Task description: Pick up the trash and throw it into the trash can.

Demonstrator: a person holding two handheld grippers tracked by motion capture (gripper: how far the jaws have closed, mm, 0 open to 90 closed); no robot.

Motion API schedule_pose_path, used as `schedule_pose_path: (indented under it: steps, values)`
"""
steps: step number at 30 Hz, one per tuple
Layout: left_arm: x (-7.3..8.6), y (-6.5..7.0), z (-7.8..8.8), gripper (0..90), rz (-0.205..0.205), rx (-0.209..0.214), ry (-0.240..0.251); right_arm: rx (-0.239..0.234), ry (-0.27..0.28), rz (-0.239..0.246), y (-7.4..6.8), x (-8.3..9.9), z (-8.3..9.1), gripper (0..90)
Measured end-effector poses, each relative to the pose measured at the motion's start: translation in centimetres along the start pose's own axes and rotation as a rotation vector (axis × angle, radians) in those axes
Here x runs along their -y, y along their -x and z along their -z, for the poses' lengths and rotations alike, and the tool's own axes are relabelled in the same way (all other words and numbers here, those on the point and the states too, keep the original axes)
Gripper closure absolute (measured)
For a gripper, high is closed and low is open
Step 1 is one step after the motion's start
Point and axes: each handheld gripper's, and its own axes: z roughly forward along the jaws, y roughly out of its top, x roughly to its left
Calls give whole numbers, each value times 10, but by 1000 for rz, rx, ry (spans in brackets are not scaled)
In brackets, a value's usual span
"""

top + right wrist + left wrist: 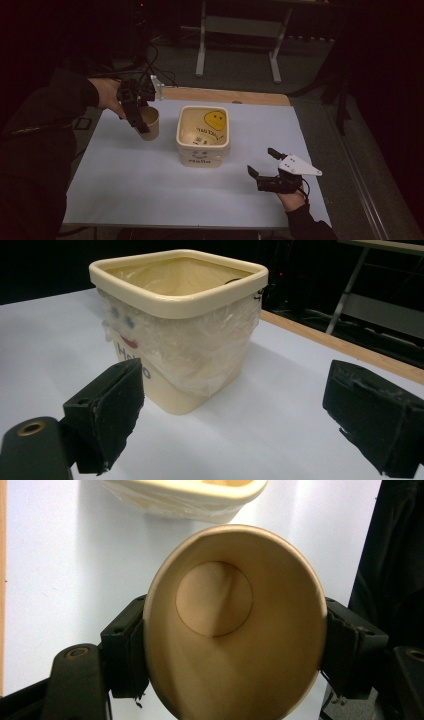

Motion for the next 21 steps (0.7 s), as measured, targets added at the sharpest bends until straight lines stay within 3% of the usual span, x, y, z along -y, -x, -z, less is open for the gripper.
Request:
schedule_pose_path:
  steps: [21]
  values:
    - [-39, 5, 9, 273, -47, 15, -9, -1, -1, 2, 0, 1, 0, 95]
